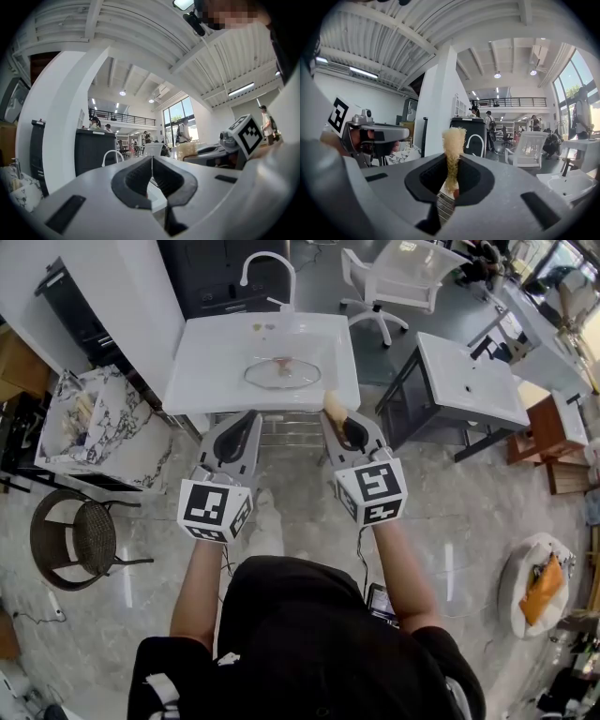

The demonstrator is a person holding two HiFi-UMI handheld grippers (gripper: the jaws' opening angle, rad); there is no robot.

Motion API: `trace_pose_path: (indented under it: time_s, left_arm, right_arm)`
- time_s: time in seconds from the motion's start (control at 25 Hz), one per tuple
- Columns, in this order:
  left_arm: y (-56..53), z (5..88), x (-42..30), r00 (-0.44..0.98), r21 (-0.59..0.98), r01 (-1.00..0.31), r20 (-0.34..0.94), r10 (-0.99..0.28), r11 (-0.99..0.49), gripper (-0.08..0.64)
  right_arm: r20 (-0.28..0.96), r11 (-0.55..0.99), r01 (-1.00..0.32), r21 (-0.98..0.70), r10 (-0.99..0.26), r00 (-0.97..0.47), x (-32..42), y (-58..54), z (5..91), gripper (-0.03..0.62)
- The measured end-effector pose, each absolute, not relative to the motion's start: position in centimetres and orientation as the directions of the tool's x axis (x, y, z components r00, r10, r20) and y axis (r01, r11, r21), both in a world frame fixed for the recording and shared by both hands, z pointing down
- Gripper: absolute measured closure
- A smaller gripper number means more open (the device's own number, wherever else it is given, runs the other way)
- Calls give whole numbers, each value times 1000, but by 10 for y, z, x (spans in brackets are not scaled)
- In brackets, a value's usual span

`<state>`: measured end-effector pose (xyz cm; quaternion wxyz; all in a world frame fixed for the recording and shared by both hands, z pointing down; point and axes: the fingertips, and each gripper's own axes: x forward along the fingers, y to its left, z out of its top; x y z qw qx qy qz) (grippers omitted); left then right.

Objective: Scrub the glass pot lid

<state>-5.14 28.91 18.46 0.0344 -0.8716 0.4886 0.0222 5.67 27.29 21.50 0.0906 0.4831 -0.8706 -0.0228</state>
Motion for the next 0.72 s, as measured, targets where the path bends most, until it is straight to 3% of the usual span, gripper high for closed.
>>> trace_pose_path:
  time_s: [0.72]
  left_arm:
    - [147,187,-50,537,-17,-844,-45,-843,-536,554]
  right_arm:
    - [169,530,-839,122,-844,-508,57,139,218,583]
